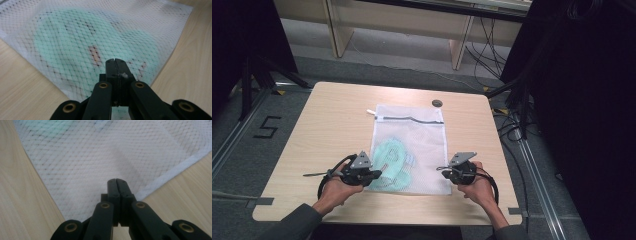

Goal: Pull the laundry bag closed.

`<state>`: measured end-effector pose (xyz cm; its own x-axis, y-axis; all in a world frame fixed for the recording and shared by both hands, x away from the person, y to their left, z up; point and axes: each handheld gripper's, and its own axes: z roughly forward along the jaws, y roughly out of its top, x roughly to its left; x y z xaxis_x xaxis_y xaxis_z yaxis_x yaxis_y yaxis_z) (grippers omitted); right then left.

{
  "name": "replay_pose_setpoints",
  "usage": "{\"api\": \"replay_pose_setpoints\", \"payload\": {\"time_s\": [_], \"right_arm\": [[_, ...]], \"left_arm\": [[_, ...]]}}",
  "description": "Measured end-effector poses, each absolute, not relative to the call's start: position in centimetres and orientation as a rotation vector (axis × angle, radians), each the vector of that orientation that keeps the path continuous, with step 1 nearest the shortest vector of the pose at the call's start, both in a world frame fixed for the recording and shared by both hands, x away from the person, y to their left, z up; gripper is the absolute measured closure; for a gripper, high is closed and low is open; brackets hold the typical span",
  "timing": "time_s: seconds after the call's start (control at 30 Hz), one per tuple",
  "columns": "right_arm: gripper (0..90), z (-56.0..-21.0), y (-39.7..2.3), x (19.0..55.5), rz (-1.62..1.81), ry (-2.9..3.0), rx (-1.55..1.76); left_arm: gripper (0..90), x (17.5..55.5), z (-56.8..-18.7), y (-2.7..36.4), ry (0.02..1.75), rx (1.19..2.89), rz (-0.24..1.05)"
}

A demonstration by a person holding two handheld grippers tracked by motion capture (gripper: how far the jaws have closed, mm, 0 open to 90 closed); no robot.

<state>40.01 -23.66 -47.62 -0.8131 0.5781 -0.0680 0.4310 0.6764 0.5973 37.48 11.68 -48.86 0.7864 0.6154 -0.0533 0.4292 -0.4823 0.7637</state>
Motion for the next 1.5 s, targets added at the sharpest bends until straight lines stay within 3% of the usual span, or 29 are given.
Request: {"api": "replay_pose_setpoints", "payload": {"time_s": [0.93, 1.5], "right_arm": [[90.0, -49.0, -22.3, 39.6, 0.687, 2.754, 0.672], [90.0, -48.9, -20.4, 38.4, 0.673, 2.82, 0.564]], "left_arm": [[89.6, 39.4, -50.7, 11.2, 0.779, 2.225, 0.269], [89.6, 41.2, -50.7, 12.2, 0.781, 2.266, 0.355]]}}
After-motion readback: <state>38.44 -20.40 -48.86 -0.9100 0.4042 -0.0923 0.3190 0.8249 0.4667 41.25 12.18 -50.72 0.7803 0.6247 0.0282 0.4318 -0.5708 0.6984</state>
